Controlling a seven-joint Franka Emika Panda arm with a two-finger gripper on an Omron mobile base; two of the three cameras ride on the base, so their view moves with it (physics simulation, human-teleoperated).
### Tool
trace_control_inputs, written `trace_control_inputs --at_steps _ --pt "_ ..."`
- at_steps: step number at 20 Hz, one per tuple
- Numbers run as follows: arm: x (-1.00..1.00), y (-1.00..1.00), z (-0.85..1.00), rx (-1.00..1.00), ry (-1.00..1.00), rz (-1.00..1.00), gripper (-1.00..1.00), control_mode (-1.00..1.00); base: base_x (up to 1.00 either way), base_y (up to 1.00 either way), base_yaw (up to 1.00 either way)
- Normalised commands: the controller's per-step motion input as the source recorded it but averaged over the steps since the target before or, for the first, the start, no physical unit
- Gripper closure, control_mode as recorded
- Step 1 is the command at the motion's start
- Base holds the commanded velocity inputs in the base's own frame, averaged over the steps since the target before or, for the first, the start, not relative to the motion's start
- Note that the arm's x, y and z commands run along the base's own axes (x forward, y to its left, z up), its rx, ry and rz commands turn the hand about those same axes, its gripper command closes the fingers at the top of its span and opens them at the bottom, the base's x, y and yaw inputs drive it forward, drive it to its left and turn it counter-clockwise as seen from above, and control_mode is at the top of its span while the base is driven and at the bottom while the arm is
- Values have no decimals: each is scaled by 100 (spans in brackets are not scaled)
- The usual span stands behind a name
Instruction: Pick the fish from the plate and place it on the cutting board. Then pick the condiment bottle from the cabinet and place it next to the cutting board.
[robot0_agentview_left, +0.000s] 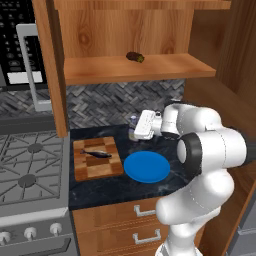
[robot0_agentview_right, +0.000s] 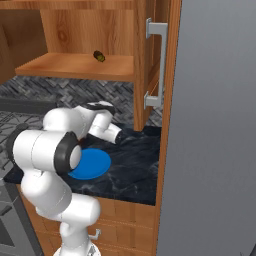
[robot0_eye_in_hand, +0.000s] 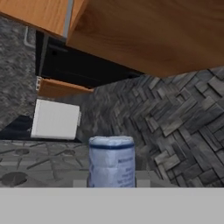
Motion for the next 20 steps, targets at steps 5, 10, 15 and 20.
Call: trace_control_inputs --at_steps 5,10,15,20 --pt "8 0 -12 4 -1 0 100 -100 0 0 0" --pt "2 0 -14 3 -1 1 100 -100 0 0 0" --pt "6 0 -7 2 0 0 100 -100 0 0 0" --pt "13 0 -1 2 0 0 100 -100 0 0 0"
